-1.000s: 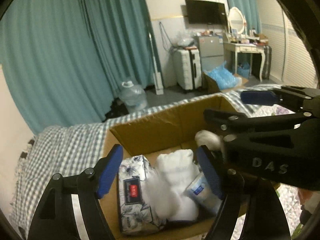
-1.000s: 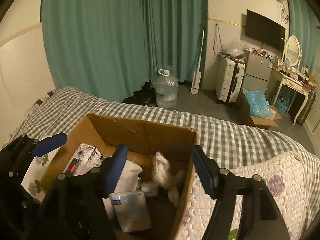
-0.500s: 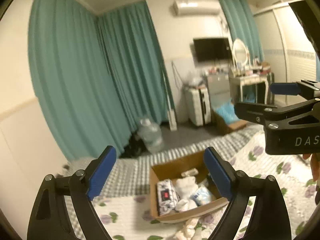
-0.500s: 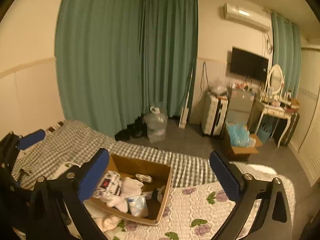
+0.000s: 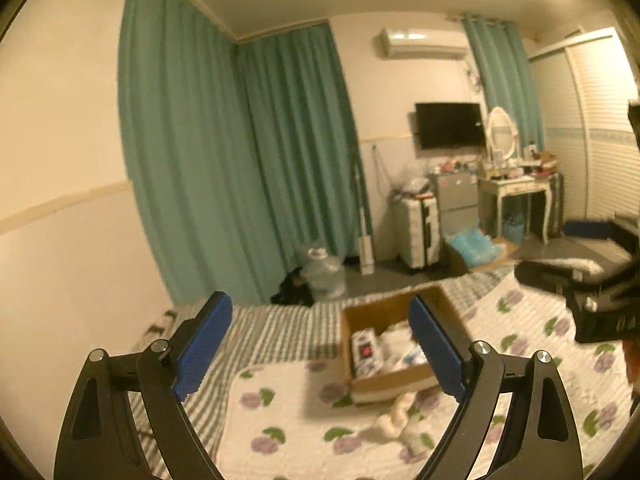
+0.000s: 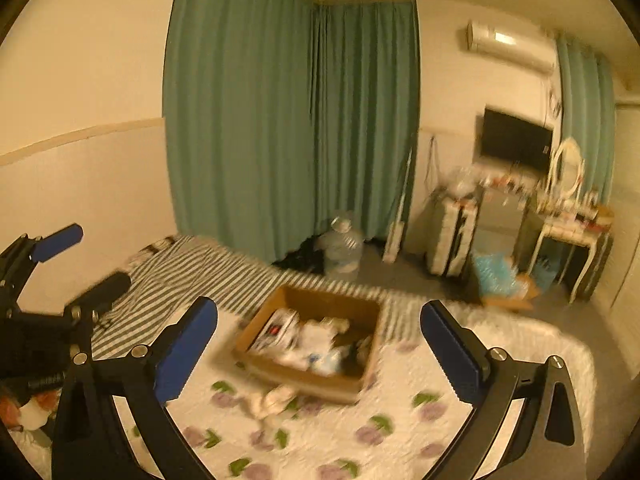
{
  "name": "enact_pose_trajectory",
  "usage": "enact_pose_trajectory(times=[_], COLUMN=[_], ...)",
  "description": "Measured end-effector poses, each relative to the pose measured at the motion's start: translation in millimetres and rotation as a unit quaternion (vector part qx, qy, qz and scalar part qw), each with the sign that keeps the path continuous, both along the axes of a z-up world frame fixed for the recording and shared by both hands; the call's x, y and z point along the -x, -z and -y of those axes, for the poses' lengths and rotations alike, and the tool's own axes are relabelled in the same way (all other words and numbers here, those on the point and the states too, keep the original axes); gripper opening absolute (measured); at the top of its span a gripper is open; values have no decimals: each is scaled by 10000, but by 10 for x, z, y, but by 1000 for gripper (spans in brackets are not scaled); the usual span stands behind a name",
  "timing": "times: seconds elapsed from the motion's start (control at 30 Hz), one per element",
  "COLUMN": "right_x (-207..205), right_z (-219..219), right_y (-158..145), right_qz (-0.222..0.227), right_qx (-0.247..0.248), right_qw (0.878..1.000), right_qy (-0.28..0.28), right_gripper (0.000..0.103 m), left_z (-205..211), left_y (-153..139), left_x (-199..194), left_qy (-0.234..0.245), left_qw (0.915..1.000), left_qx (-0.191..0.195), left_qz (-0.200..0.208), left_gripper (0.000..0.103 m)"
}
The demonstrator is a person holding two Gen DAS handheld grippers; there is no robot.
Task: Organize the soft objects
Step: 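Grasp the white cotton item with the right gripper while the left grasps the cream lace cloth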
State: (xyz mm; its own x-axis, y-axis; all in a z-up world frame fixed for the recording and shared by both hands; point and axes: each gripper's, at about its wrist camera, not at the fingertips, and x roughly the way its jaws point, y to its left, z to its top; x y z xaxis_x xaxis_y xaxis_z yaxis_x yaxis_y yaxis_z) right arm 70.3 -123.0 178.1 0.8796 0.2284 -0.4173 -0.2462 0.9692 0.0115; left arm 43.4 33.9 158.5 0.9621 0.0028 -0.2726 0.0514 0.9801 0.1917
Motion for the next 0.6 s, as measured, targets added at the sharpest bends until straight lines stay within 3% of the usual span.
enact_pose_trajectory(times=[0.23,0.37,0.6], right_x=[-255,-541,-912], right_z=[-337,-482,-708], right_y=[929,1547,2551], right_qz=[-685,-1171,-1964], right_qx=[46,49,234], right_qw=[9976,9929,9795], right_qy=[-85,-206,-377], right_gripper=[102,102,97], left_z=[-283,-406,-455], left_y=[633,1144,1901], left_x=[-248,-489,-760], left_qy=[-88,-185,-269], left_qw=[9980,9917,9823], left_qx=[146,322,258], left_qz=[-611,-1228,-1835], left_gripper=[91,91,91])
